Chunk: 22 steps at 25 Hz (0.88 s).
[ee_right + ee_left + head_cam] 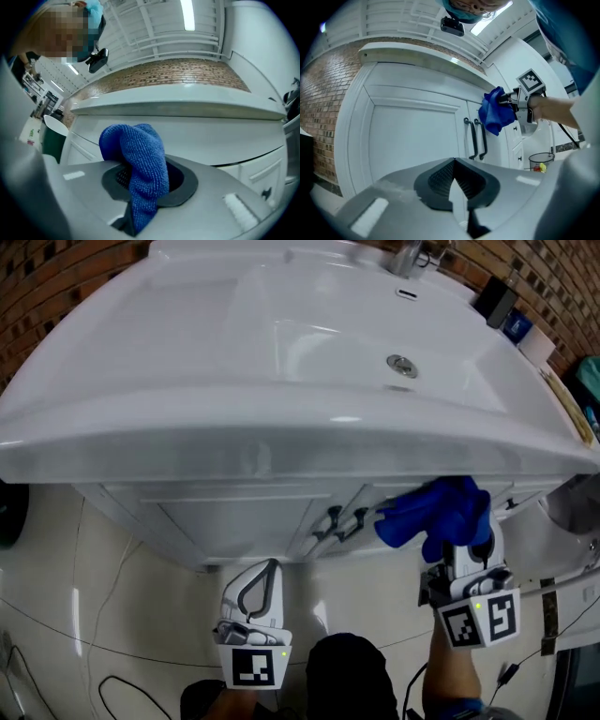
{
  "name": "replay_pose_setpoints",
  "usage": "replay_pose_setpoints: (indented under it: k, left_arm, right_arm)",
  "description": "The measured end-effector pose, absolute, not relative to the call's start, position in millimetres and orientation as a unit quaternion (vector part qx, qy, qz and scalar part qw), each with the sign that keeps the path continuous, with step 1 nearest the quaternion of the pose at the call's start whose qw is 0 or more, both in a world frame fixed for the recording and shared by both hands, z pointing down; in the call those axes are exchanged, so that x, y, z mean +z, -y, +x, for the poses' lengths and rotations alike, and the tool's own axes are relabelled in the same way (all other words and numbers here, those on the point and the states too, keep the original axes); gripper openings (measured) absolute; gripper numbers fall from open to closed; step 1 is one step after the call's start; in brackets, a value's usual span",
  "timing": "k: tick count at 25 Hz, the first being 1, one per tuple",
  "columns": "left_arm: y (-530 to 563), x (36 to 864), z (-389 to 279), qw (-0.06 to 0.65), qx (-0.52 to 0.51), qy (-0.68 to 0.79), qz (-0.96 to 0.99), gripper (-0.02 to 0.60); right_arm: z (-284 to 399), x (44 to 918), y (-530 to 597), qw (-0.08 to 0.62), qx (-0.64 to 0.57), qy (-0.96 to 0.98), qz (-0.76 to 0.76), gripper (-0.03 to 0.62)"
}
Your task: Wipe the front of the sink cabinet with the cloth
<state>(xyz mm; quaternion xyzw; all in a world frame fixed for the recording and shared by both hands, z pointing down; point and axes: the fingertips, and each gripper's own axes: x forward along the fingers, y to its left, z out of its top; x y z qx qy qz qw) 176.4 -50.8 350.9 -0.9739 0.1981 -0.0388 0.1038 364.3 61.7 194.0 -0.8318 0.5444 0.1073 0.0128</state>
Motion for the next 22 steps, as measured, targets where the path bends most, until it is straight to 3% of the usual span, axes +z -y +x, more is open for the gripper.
replay_pose_setpoints:
  k: [7, 13, 17, 22]
  left_arm:
    - [29, 363, 212, 0.081, -0.024, -0.178, -0.980, 0.005]
    - [30, 377, 208, 0.054, -0.029, -0.182, -0.981, 0.005]
    - [42, 381, 183, 0.032, -0.021, -0.218, -0.975, 0.005]
    - [82, 367, 112, 0.036, -0.019, -0.334, -0.942, 0.005]
  right_arm:
    - [484, 204, -155, -0.003, 0.095, -0.391, -0.916, 0.071]
    - [508, 214, -177, -0.030, 0.099, -0.337, -0.936, 0.068]
    - [455, 202, -158, -0.055, 0.158, -0.359, -0.918, 0.069]
    - [305, 198, -53, -0.031, 0.205, -0.546, -0.812, 0.069]
